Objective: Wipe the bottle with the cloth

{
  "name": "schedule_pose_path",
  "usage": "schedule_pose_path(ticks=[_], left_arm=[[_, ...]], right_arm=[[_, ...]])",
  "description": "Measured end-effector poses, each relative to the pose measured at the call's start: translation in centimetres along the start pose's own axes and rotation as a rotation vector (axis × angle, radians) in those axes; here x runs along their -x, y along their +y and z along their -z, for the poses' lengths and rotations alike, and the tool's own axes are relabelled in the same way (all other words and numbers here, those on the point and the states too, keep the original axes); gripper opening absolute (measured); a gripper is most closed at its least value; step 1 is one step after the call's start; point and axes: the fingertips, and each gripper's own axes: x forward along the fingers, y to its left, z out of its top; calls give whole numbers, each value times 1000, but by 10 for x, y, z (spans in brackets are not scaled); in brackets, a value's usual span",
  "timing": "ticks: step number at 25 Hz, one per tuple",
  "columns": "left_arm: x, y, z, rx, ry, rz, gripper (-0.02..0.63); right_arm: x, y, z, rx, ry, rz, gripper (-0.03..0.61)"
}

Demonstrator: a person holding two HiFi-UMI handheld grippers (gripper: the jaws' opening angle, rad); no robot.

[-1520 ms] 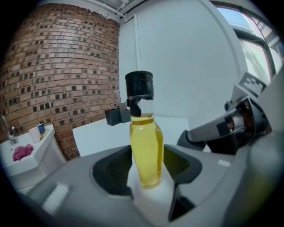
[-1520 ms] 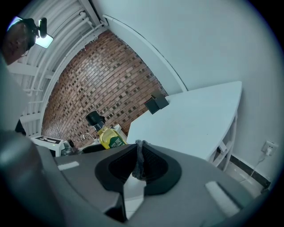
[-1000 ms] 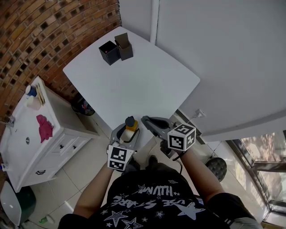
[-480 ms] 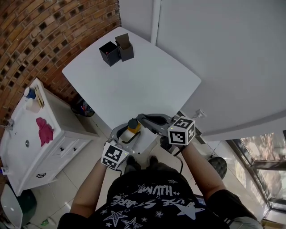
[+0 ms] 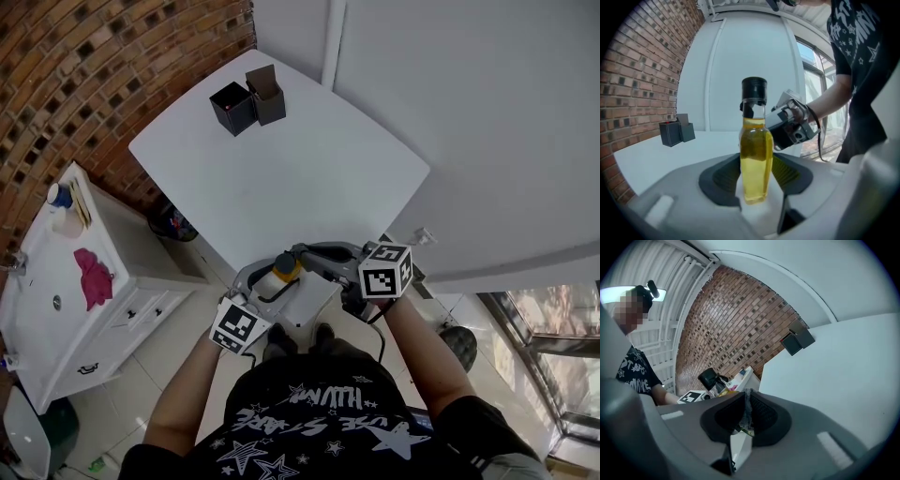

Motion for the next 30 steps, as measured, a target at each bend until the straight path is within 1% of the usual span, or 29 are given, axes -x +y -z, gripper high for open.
schedule_pose_path(ticks=[5,9,16,23,30], left_arm=[[1,-2,0,-19,5,43,207],[0,-3,1,-34,12,65,207],[-2,-4,7,-45,30,86,206],[-4,-3,9,-54,33,98,204],[-5,-2,10,-61,31,76,207]], right_arm=[[-5,-13,14,-63,6,19,37],[-9,-25,28,-87,28,43,37],[-13,-39,47,-78,84,99,37],[-15,-47,59,-67,115,149,37],[-12,-54,63,-72,114,177,37]])
